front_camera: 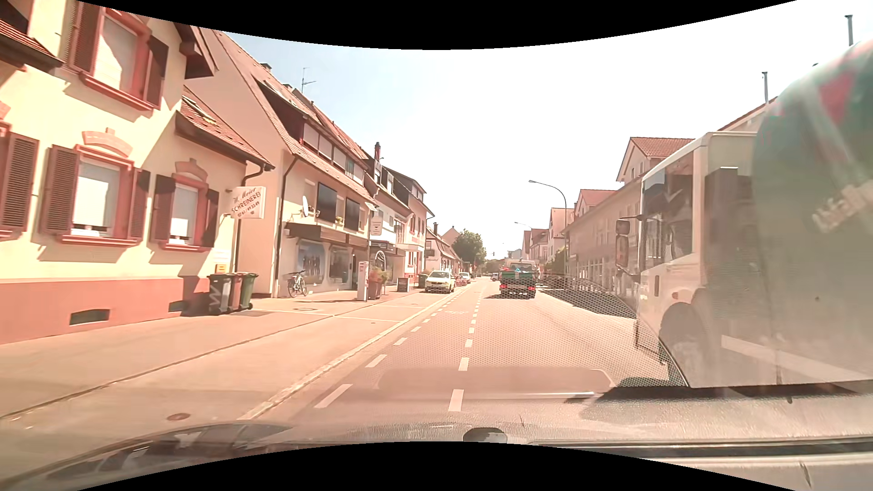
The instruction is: Follow the waypoints while adhering to traffic rules and regulations
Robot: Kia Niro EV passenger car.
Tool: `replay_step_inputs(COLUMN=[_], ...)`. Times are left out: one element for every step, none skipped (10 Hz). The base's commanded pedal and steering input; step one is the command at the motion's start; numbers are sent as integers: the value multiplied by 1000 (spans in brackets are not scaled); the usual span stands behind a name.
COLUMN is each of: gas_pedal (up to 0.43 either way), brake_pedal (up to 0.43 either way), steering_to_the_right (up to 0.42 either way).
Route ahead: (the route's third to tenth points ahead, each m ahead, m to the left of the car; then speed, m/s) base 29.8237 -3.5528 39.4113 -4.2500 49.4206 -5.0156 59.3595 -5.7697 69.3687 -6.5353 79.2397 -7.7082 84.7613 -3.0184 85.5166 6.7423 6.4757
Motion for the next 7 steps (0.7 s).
replay_step_inputs(gas_pedal=[98,87,79,79,79,67,67], brake_pedal=[0,0,0,0,0,0,0], steering_to_the_right=[101,101,101,101,101,102,102])
